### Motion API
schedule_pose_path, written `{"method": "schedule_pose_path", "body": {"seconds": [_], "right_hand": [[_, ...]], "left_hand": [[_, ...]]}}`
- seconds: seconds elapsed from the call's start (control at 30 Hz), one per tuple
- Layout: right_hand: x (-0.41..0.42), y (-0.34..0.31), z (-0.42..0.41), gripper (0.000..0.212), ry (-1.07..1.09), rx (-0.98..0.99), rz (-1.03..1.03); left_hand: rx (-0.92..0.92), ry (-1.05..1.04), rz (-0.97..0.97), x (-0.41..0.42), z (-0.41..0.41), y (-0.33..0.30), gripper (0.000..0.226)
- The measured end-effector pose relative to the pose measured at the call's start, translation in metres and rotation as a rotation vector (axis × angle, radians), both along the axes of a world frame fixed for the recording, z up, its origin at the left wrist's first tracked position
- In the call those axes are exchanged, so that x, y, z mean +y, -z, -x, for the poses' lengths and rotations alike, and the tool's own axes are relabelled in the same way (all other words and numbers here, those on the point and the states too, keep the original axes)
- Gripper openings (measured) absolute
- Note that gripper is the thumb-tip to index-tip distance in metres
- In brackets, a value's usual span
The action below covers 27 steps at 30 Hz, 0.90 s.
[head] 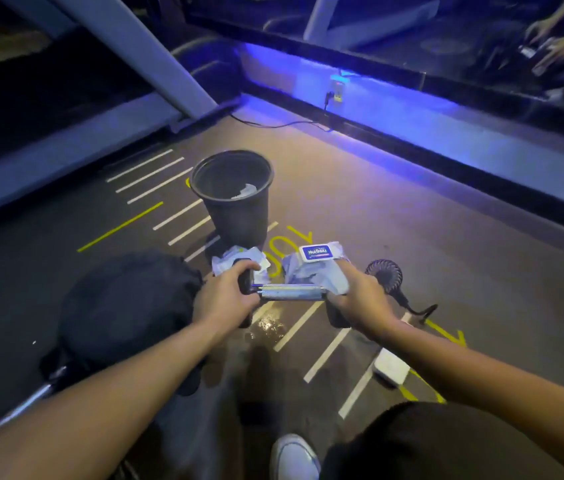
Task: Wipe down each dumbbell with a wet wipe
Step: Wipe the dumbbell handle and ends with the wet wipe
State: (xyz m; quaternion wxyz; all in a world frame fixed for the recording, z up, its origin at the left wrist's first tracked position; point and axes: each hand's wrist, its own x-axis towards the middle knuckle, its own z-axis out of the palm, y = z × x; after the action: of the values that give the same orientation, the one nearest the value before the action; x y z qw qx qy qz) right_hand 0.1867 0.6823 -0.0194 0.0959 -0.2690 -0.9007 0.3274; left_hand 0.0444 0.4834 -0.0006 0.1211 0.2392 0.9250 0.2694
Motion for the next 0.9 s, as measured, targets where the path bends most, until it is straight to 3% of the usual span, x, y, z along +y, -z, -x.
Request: {"method": "schedule_pose_path", "body": {"seconds": [0.17,0.53,0.9], "right_hand": [[0.005,0.050,0.005,0.031,0.008,-0.068,0.061],[0.045,0.128,0.009,0.041,0.080,-0.183,0.115],[0.076,0.146,0.034,0.031,0.131,-0.233,0.003]], "left_hand": [[-0.113,-0.057,0.021,0.007,0.001,0.053,0.052],[-0.248,-0.042,0.021,0.056,0.010,0.128,0.055],[-0.174,-0.041,0.082,0.092,0.037,0.148,0.041]]}}
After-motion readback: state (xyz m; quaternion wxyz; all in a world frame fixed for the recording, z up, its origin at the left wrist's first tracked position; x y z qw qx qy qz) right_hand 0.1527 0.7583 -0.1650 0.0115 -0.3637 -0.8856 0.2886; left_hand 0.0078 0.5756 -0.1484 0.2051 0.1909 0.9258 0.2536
